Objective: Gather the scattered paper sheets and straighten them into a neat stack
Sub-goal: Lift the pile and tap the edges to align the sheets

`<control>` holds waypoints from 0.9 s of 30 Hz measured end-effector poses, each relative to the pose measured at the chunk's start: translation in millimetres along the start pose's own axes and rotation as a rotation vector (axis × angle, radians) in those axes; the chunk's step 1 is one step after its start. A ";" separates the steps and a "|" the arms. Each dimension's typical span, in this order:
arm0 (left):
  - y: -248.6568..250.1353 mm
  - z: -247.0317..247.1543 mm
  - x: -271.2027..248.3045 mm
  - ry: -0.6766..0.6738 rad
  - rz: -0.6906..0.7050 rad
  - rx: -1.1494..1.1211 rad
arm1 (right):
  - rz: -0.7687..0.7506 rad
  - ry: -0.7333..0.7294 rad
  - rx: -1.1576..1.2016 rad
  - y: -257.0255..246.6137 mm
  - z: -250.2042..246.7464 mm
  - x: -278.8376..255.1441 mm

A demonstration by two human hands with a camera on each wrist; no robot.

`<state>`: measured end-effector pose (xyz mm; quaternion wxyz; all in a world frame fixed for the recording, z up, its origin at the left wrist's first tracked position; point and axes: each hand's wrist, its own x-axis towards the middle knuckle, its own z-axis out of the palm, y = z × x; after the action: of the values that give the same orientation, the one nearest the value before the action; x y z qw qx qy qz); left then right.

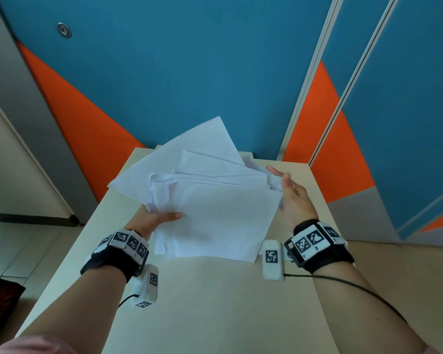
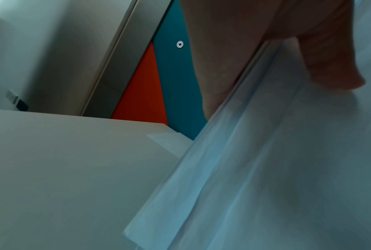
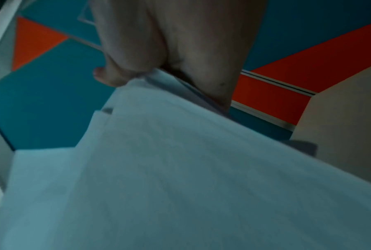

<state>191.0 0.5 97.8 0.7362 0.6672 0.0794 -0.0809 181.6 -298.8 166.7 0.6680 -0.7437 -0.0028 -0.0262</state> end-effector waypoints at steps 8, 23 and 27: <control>-1.3 0.2 3.4 -0.038 -0.029 -0.026 | -0.114 -0.151 -0.130 -11.5 10.3 9.7; -5.8 0.3 6.9 0.111 -0.007 -0.050 | 0.230 -0.538 -0.087 60.1 -6.0 -3.1; -7.4 0.1 8.8 0.205 -0.011 -0.030 | 0.161 -0.610 -0.145 54.4 -6.3 2.9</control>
<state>197.9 -0.4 88.6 0.7336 0.6606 0.1591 -0.0152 186.4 -311.0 113.5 0.5815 -0.7609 -0.1421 0.2505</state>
